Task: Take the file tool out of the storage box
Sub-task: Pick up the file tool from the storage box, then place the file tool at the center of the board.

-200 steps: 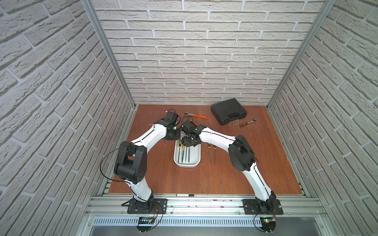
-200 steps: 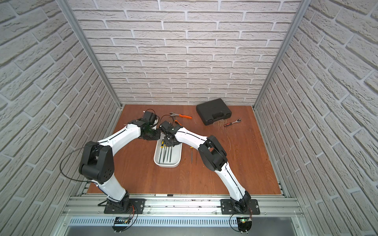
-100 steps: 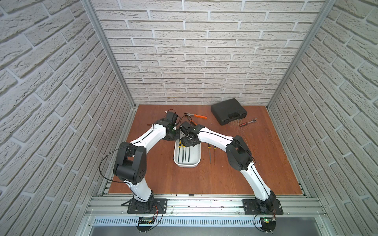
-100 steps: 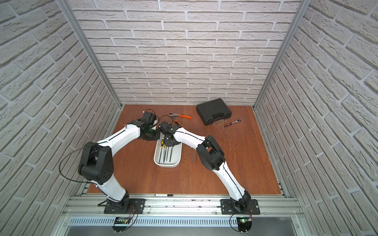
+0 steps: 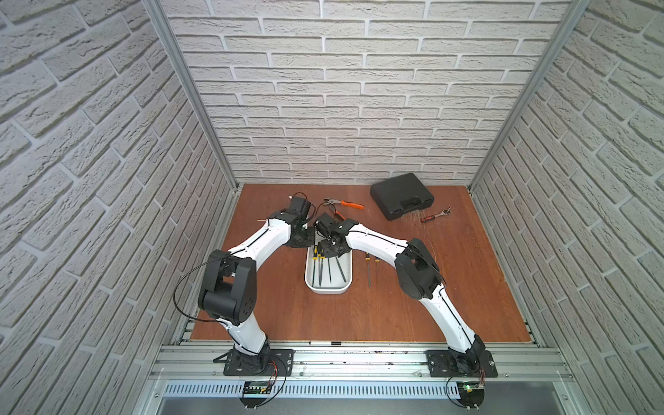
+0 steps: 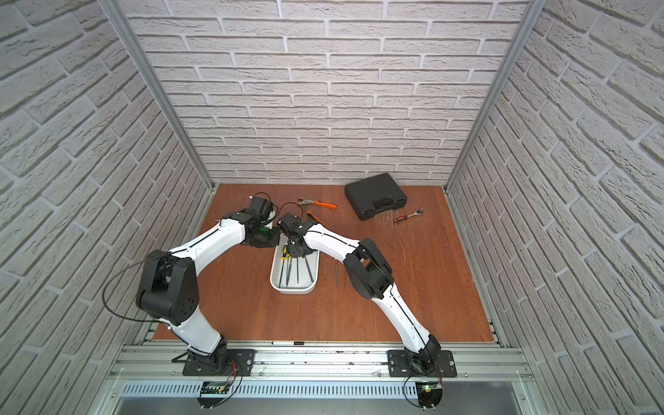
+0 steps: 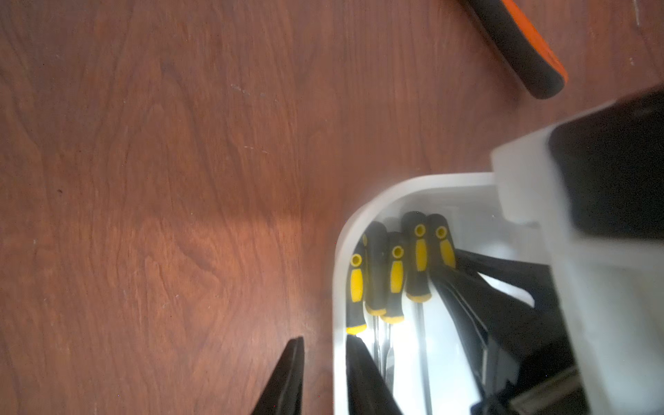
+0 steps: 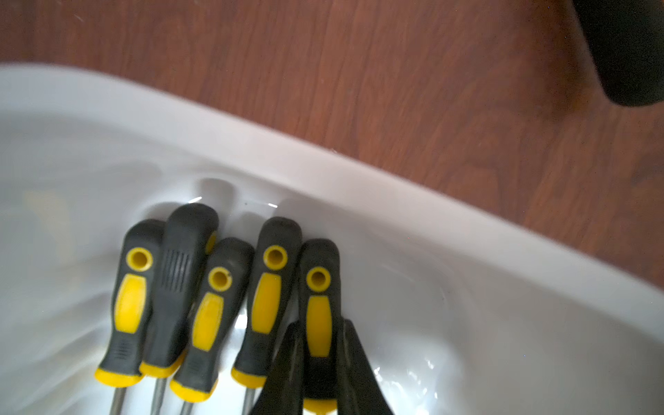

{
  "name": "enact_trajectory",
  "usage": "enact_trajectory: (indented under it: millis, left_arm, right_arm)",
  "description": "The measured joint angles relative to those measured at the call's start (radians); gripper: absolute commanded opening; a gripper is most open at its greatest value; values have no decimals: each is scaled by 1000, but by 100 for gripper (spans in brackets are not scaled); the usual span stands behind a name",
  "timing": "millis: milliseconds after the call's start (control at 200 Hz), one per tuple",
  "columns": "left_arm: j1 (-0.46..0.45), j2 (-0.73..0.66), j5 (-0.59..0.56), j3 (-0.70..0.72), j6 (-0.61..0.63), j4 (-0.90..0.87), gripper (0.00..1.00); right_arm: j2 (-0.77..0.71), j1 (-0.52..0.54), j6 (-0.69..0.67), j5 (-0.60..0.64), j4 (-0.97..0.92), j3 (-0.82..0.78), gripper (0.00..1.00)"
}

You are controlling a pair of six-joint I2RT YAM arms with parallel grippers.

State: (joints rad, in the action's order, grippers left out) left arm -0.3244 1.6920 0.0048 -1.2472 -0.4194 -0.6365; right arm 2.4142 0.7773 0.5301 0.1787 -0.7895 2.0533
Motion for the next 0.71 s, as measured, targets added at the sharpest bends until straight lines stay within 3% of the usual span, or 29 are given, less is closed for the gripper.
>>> enact_trajectory:
  millis: [165, 320, 550, 705]
  left_arm:
    - [0, 0, 0, 4, 0, 0, 28]
    - [1, -2, 0, 8, 0, 5, 28]
    - [2, -25, 1, 32, 0, 16, 28]
    - [2, -25, 3, 33, 0, 24, 28]
  right_arm:
    - [-74, 2, 11, 5, 15, -24, 8]
    - [-250, 4, 13, 30, 75, -103, 6]
    - [-583, -16, 54, 135, 210, -428, 3]
    - [-688, -61, 89, 212, 241, -640, 2]
